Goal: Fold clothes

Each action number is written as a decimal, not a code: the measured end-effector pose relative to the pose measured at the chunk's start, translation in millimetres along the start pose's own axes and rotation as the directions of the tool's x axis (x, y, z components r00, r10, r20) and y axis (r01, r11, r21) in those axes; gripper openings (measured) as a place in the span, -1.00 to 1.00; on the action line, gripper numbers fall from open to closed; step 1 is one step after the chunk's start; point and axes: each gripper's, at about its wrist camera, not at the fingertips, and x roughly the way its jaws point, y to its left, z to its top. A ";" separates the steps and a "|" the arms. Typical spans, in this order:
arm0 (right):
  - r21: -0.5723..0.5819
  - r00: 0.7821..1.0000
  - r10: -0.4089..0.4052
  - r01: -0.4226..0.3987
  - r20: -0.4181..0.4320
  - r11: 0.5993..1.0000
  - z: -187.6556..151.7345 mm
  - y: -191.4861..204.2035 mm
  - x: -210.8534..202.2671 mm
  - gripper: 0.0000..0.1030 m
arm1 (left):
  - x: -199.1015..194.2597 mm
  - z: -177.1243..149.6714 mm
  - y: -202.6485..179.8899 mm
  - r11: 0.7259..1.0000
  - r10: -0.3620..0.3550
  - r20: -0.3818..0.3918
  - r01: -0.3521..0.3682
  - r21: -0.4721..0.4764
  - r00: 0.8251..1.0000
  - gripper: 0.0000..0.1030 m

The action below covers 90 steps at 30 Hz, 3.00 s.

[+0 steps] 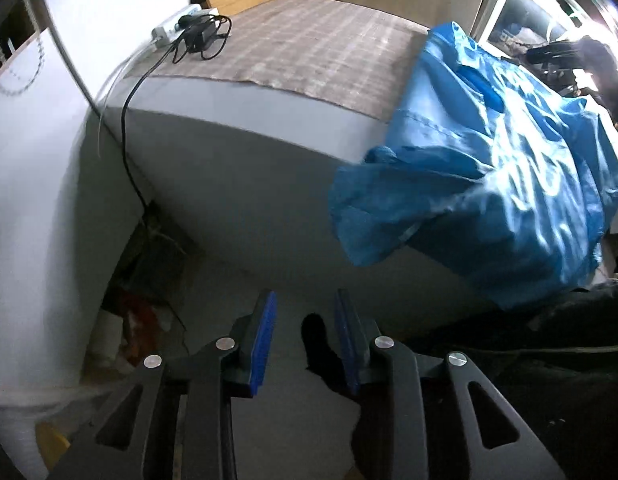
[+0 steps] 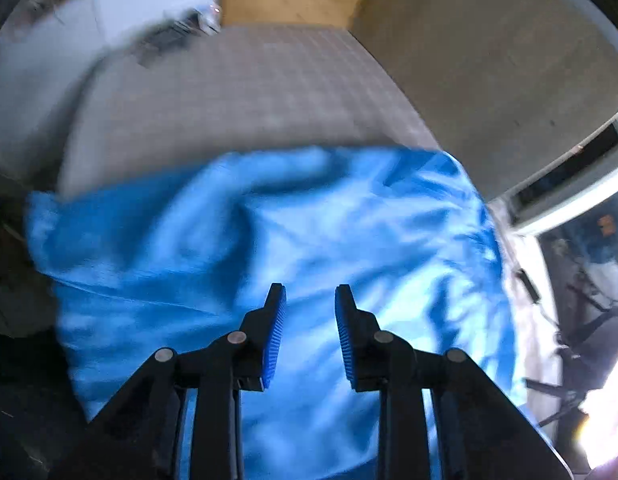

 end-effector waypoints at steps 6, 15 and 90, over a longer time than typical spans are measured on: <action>-0.073 0.959 0.283 -0.283 -0.010 0.956 26.9 144.2 37.8 -0.40 | 13.5 22.1 -2.3 0.999 -0.034 0.022 0.033 0.043 0.999 -0.44; -0.134 0.936 0.306 -0.331 -0.173 0.934 63.0 261.8 122.3 -0.40 | 0.3 25.3 23.5 0.996 -0.063 0.027 0.061 0.063 0.998 -0.44; 0.687 0.980 0.139 -0.006 -0.139 0.727 -26.4 130.0 123.9 -0.21 | 80.2 70.5 -62.3 0.937 -0.268 -0.250 0.312 0.158 0.931 -0.90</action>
